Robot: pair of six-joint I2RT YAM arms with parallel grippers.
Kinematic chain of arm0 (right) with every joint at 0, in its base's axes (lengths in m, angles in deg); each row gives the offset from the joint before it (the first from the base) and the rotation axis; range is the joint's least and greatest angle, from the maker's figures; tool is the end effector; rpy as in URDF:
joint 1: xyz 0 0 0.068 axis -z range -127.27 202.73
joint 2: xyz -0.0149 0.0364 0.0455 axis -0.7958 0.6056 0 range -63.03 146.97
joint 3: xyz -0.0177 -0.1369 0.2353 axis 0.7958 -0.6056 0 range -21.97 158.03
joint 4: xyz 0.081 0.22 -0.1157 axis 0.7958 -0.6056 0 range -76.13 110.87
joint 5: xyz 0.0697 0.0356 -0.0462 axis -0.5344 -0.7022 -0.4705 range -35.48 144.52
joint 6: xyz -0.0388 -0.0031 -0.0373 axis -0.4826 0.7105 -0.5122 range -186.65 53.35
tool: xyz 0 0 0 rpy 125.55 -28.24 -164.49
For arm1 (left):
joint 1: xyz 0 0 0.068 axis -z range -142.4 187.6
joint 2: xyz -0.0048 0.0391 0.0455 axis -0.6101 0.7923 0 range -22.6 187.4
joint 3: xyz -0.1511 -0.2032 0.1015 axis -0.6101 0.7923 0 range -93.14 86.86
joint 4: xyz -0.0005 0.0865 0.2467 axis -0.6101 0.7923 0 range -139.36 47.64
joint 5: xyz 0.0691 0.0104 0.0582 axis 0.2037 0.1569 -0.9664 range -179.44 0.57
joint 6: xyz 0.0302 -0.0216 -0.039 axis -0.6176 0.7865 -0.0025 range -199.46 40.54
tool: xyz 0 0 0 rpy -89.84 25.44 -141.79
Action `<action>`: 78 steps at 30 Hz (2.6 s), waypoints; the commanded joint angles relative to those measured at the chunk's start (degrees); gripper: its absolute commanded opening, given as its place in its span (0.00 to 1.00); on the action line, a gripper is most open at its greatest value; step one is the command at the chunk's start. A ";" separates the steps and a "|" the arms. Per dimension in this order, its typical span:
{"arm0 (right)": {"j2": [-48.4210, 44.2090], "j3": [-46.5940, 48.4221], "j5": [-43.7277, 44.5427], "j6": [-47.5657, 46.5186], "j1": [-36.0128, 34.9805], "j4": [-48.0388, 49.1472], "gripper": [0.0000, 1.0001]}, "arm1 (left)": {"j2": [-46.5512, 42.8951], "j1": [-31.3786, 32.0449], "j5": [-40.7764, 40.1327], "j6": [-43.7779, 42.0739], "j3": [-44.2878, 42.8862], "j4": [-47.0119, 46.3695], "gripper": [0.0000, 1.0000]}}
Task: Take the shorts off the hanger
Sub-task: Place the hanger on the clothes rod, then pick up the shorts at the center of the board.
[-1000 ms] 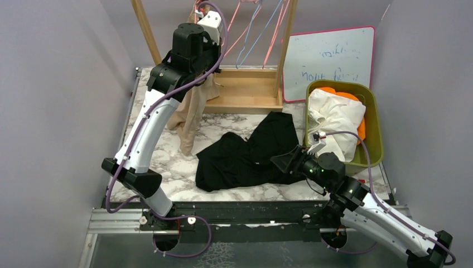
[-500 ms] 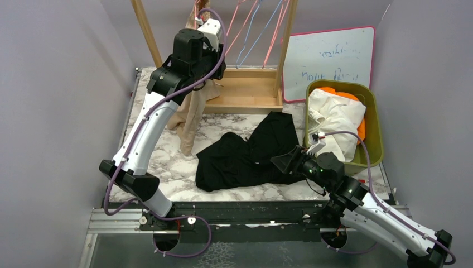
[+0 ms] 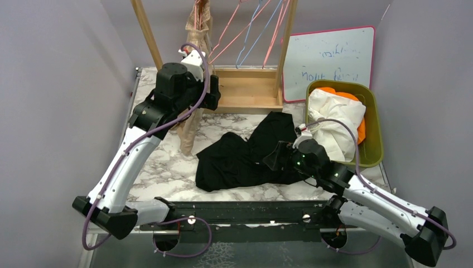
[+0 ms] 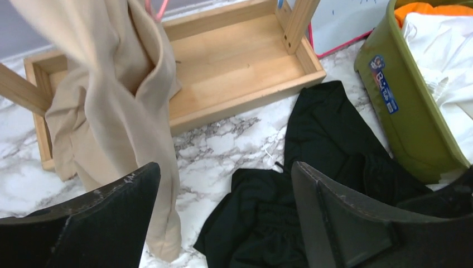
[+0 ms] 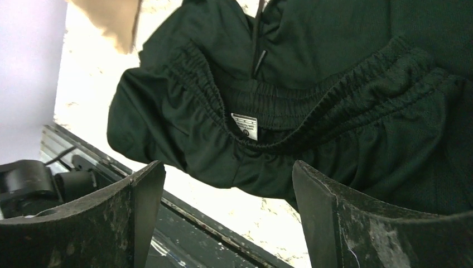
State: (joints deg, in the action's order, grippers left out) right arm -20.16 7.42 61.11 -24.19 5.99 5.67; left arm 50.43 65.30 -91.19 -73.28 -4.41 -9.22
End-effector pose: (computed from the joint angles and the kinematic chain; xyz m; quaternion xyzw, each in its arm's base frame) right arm 0.1228 0.1244 0.2419 -0.0028 0.8593 0.3222 0.3972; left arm 0.2295 -0.1192 0.4589 0.1463 0.8155 -0.1510 0.5393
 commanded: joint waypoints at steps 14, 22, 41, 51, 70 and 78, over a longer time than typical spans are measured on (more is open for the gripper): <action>24.41 12.47 0.68 9.07 -0.02 -8.22 0.92 | -22.91 -0.35 -0.89 7.39 25.16 -8.23 0.99; 36.21 19.84 8.78 21.27 -0.79 -13.56 0.92 | -34.31 -0.34 -0.57 12.96 45.44 -14.80 0.99; 75.70 37.59 18.21 34.65 -7.37 -27.62 0.79 | -35.91 -0.33 -6.68 11.36 53.92 -17.34 0.99; 73.32 25.06 20.28 27.46 -10.62 -15.73 0.43 | -38.95 -0.37 -10.74 12.52 54.17 -16.32 0.99; 32.86 5.14 -1.98 -14.37 -10.78 24.87 0.01 | -38.40 -0.35 -10.44 13.60 54.26 -15.37 0.99; 27.49 7.17 4.35 -23.42 -10.83 12.26 0.02 | -37.92 -0.27 -10.50 13.60 54.26 -15.41 0.99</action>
State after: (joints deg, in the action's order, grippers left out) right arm 5.83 11.87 63.25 -41.44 -4.57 24.12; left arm 12.47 65.30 -100.46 -60.13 50.98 -24.32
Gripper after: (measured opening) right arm 0.118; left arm 0.987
